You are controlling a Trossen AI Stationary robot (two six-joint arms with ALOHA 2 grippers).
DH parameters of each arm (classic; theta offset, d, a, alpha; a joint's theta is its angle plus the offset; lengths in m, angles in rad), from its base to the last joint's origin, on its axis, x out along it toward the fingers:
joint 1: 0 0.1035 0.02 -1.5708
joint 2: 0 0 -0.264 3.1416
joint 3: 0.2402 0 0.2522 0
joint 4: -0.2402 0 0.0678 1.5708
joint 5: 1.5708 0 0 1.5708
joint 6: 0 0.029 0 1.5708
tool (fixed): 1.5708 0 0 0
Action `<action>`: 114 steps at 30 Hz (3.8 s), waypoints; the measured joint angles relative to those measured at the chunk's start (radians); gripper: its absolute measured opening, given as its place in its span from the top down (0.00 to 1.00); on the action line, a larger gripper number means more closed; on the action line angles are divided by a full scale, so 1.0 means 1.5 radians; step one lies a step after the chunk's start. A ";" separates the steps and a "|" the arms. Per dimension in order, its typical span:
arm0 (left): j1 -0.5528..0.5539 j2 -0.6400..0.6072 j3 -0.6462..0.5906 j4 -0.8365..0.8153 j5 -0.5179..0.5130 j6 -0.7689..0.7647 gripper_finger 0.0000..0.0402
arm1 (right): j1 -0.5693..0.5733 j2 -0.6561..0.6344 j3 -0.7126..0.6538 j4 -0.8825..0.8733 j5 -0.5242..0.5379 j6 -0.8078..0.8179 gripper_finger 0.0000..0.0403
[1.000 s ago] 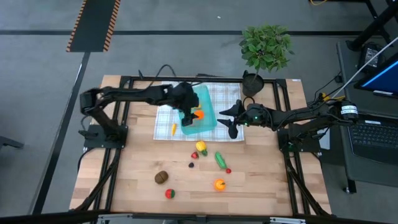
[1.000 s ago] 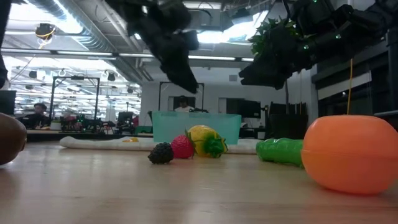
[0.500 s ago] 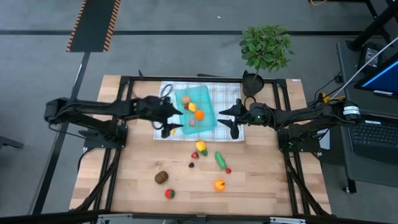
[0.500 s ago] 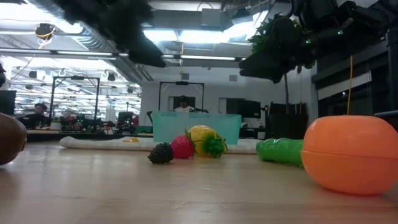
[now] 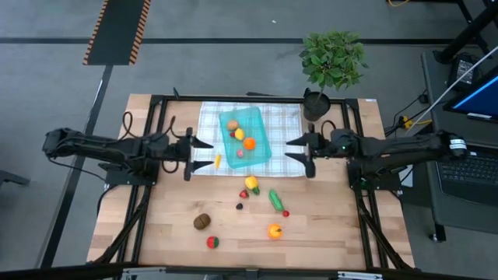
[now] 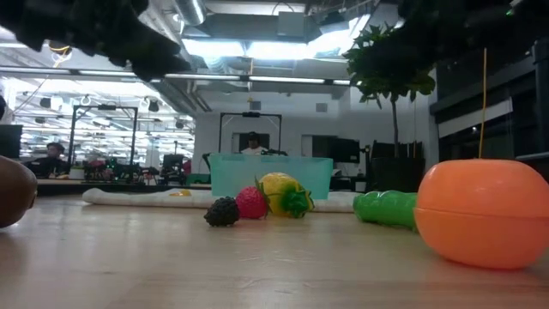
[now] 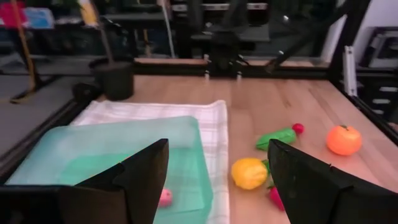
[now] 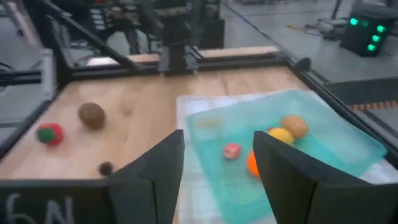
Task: Pick and placing Produce into tupperware
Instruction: Put the green pea into the blue bin
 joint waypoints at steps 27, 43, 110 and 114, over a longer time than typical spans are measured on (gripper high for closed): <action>-0.119 -0.032 -0.060 0.022 -0.207 -0.054 0.34 | 0.321 -0.030 -0.107 -0.033 0.282 0.227 0.52; -0.118 -0.032 -0.060 0.023 -0.206 -0.062 0.34 | 0.546 0.152 0.039 -0.212 0.533 0.470 0.52; -0.118 -0.026 -0.060 0.022 -0.185 -0.101 0.34 | 0.399 0.636 0.609 -0.820 0.298 0.901 0.32; -0.118 -0.026 -0.060 0.012 -0.185 -0.101 0.34 | 0.378 0.636 0.635 -0.821 0.283 0.857 0.32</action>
